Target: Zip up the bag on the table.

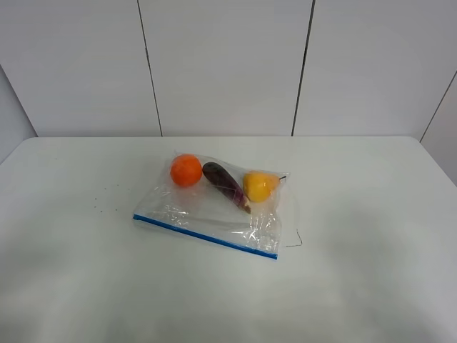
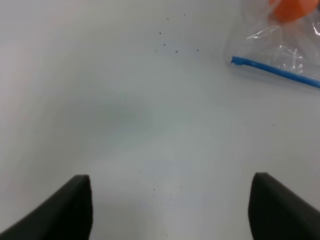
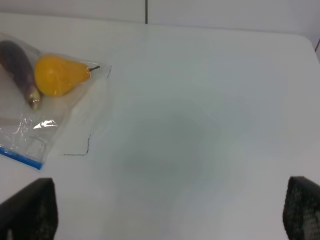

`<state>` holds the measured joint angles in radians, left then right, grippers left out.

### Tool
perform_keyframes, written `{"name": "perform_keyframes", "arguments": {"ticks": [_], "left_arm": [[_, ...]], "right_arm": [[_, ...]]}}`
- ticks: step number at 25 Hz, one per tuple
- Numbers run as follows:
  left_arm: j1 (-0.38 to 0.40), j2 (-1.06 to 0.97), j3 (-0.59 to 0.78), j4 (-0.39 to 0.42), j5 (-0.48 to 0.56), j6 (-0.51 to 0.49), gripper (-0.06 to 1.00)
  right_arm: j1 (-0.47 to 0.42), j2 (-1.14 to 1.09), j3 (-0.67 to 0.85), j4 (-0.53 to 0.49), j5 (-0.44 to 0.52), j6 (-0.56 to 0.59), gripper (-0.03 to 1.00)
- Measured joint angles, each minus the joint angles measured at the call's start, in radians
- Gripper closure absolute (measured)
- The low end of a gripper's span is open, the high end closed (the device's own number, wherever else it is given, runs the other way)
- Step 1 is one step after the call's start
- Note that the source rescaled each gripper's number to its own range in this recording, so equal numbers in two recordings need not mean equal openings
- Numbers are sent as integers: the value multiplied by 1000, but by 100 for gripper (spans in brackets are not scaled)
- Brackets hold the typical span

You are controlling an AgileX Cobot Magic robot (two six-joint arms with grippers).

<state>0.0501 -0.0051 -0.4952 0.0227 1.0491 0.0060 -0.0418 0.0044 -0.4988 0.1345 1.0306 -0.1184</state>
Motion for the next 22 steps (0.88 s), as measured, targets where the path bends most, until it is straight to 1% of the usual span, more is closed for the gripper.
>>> {"name": "perform_keyframes", "arguments": {"ticks": [8, 13, 22], "left_arm": [[0, 0, 0, 0, 0, 0, -2], [0, 0, 0, 0, 0, 0, -2], [0, 0, 0, 0, 0, 0, -2]], "right_arm": [[0, -8, 0, -2, 0, 0, -3], [69, -3, 0, -13, -1, 11, -3], [78, -3, 0, -25, -1, 29, -3]]}}
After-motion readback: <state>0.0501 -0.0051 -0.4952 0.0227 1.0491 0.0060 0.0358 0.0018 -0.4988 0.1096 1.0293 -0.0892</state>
